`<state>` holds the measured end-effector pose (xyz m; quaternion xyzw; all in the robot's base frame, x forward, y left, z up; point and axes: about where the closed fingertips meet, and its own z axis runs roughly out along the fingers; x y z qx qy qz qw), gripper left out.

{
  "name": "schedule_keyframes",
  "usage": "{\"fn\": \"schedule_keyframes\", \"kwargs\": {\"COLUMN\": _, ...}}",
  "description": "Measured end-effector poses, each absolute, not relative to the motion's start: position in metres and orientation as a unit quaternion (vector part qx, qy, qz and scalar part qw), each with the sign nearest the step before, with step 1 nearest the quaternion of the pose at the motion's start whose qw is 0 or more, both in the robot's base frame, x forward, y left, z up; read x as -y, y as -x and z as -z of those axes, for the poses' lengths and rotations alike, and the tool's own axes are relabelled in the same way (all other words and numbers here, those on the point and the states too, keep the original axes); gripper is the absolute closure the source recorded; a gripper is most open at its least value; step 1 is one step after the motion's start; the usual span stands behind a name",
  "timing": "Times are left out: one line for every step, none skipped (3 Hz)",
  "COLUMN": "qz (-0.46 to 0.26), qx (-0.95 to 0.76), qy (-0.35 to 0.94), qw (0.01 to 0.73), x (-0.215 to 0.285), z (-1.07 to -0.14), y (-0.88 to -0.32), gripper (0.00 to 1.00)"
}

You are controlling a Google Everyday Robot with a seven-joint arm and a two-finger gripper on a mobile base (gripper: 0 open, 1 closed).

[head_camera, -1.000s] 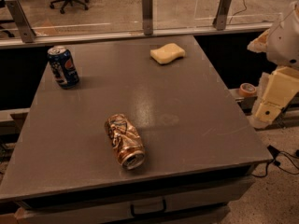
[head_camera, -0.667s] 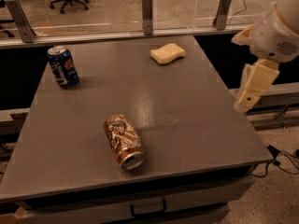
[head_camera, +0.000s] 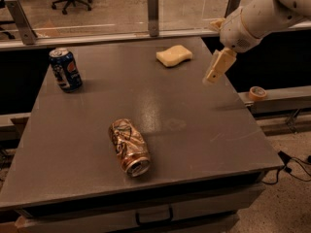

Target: Move sponge near orange can

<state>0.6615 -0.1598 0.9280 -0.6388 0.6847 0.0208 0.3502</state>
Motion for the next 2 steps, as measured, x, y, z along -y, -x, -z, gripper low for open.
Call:
{"fn": "schedule_keyframes", "kwargs": {"qz": -0.021, "qx": -0.685, "qy": 0.640, "qw": 0.349, "x": 0.159, "z": -0.928, "y": -0.660, "gripper": 0.00}}
{"fn": "schedule_keyframes", "kwargs": {"qz": -0.032, "qx": -0.694, "qy": 0.614, "qw": 0.375, "x": 0.157, "z": -0.916, "y": -0.676, "gripper": 0.00}}
